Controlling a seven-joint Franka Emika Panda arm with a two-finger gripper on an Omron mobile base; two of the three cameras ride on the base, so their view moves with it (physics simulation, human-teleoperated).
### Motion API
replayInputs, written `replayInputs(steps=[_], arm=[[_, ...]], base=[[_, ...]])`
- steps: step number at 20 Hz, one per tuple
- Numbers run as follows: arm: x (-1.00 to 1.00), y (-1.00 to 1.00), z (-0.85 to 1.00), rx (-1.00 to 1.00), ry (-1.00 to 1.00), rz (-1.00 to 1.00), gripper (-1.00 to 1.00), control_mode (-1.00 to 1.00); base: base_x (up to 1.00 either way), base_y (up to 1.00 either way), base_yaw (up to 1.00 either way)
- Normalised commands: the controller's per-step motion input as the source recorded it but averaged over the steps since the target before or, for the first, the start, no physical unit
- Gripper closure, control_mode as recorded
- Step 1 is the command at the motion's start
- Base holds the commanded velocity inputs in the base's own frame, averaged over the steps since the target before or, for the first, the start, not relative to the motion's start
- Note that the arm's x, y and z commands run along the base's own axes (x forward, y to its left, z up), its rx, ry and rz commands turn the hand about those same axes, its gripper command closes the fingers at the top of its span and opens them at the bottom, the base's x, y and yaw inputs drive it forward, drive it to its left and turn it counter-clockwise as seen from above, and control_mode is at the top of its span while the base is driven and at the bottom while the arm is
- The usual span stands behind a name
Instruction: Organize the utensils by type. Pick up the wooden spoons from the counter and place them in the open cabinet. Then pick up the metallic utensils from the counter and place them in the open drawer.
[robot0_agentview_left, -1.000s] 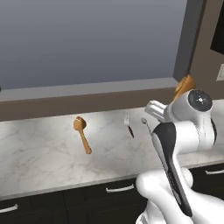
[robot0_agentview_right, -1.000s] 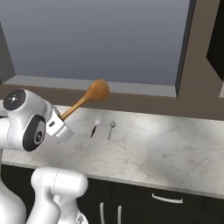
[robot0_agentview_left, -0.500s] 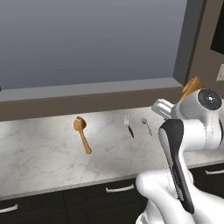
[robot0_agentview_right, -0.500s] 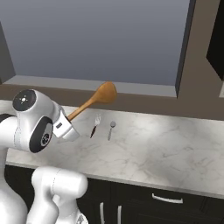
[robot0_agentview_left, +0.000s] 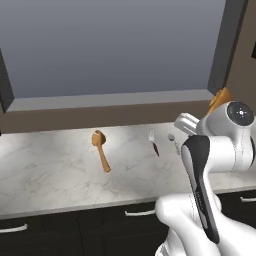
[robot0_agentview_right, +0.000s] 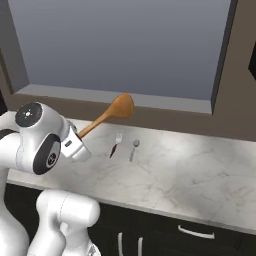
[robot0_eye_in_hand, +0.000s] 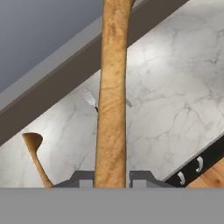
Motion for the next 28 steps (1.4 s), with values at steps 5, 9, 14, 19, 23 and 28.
replayInputs(steps=[5,9,14,19,23,28], arm=[[0.00,0.00,0.00,0.00,0.00,0.00,1.00,1.00],[0.00,0.00,0.00,0.00,0.00,0.00,1.00,1.00],[0.00,0.00,0.00,0.00,0.00,0.00,1.00,1.00],[0.00,0.00,0.00,0.00,0.00,0.00,1.00,1.00],[0.00,0.00,0.00,0.00,0.00,0.00,1.00,1.00],[0.00,0.00,0.00,0.00,0.00,0.00,1.00,1.00]], base=[[-0.39,0.00,0.33],[-0.36,0.00,0.40],[-0.18,0.00,0.39],[-0.01,0.03,0.37],[0.00,0.04,0.42],[0.00,0.16,0.47]])
